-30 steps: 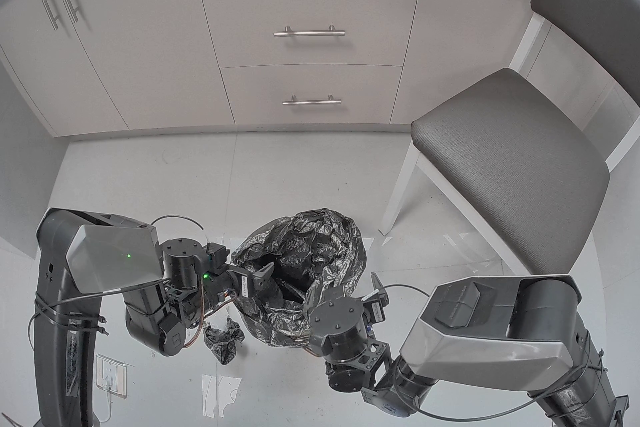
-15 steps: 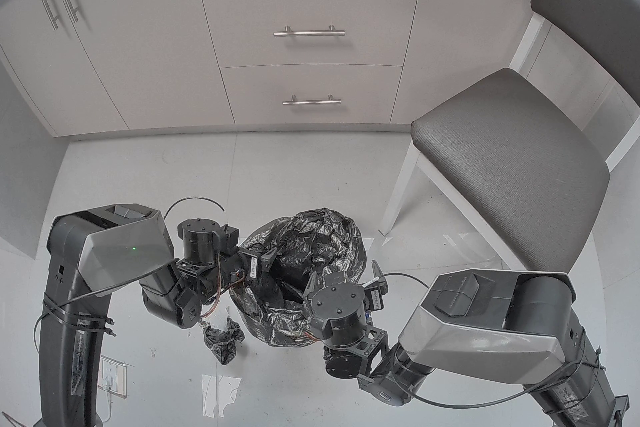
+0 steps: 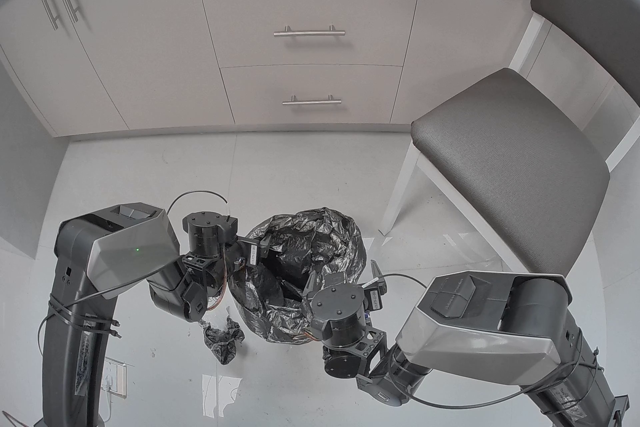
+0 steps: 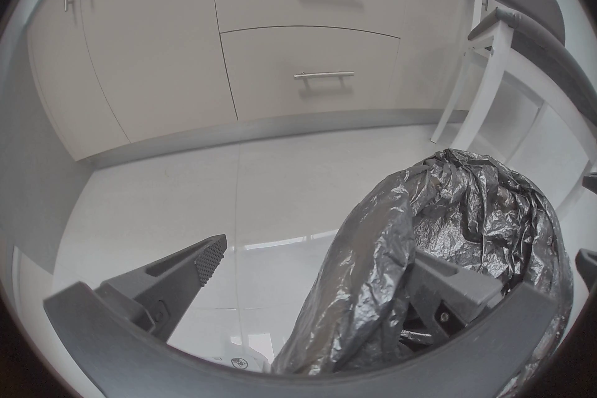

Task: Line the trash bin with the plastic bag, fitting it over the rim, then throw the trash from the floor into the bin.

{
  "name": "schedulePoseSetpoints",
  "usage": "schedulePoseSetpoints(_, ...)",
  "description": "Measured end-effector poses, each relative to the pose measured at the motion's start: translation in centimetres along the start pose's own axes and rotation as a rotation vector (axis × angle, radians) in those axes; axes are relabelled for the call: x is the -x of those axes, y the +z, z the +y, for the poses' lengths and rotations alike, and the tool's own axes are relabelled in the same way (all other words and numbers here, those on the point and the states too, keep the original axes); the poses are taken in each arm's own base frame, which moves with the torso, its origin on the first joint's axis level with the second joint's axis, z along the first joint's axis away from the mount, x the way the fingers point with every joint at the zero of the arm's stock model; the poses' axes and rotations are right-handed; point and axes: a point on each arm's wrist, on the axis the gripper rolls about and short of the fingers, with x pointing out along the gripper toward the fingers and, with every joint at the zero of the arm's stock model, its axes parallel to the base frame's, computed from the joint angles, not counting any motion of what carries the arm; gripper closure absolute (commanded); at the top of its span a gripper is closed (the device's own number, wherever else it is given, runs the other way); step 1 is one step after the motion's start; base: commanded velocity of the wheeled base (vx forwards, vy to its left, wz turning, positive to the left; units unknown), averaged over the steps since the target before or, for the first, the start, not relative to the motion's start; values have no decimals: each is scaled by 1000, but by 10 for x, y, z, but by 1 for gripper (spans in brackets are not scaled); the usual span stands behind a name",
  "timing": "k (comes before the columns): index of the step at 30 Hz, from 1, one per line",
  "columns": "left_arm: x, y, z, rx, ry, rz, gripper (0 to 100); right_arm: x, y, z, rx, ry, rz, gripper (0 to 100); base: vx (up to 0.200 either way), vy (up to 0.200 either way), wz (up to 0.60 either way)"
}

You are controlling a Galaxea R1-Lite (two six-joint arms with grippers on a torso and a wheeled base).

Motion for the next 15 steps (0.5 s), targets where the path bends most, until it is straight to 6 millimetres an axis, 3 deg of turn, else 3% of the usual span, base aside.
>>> schedulePoseSetpoints(15,-13,7,1,27,133,-159,0,-1,-3,1,2,-1,2,0,0,0,0)
